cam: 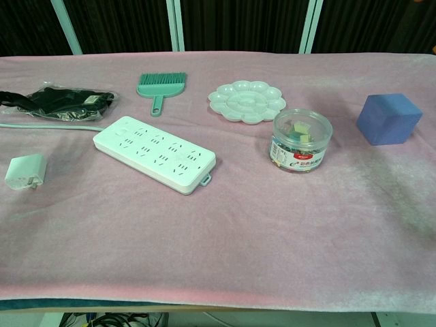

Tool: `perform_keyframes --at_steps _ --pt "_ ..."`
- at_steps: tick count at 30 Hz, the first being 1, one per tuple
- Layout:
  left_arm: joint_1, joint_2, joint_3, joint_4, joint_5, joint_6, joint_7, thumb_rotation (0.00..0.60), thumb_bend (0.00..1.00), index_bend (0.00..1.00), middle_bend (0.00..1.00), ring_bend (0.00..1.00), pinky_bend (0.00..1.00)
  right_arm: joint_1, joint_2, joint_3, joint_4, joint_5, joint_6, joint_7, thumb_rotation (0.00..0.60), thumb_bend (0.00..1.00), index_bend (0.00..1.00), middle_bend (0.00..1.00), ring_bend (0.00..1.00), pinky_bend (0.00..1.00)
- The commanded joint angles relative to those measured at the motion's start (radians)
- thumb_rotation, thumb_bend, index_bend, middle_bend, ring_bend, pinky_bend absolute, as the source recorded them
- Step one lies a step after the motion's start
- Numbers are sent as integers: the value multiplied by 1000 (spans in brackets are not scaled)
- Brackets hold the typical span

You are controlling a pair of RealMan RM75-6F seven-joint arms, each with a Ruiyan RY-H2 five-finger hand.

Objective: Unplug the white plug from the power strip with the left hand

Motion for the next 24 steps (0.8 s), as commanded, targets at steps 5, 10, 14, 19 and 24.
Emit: perform_keyframes --at_steps 5,10,14,19,24 --pt "226 15 51 -169 85 390 356 600 52 110 81 0 0 -203 120 -154 -59 -196 128 257 600 314 182 84 87 67" --pt "358 15 89 -247 67 538 420 600 52 111 76 0 0 -313 109 -245 -35 -327 252 337 600 315 182 84 87 67" --pt "418 31 101 -280 85 609 370 600 53 110 77 0 0 -375 95 -301 -14 -409 318 335 600 314 180 85 87 67" --pt "452 84 124 -329 107 625 340 600 55 111 77 0 0 -423 81 -323 -4 -444 363 345 600 324 180 84 87 67" --pt "471 83 107 -312 113 642 335 600 65 111 73 0 0 -437 79 -321 8 -460 367 354 600 324 180 84 87 67"
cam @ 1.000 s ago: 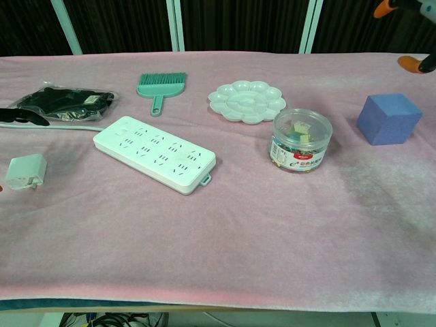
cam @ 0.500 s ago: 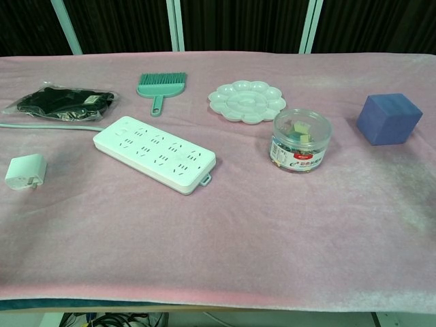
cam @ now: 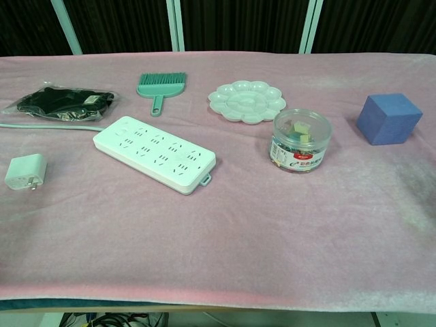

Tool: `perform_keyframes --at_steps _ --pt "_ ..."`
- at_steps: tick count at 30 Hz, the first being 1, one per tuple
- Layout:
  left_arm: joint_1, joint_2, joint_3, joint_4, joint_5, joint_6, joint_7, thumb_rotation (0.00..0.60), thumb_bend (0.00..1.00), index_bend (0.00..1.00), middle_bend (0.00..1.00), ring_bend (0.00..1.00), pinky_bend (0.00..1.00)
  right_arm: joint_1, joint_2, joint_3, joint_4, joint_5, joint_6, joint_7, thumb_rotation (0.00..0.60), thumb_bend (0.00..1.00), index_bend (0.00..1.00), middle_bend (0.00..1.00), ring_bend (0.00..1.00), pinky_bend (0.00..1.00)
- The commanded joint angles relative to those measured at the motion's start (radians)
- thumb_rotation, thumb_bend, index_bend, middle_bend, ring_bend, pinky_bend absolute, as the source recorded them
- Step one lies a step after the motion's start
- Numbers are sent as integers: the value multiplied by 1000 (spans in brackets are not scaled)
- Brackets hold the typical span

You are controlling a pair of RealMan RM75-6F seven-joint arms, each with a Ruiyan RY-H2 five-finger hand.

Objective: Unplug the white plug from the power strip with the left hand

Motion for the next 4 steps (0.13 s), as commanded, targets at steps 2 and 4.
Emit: perform_keyframes --at_steps 2,4 --pt "7 -11 -20 23 21 15 -3 600 65 111 73 0 0 -5 -1 1 -5 -18 -1 12 600 325 180 84 87 67" --pt "11 -19 -24 34 28 17 5 600 65 111 73 0 0 -6 -1 1 -2 -25 -6 7 600 325 180 84 87 67"
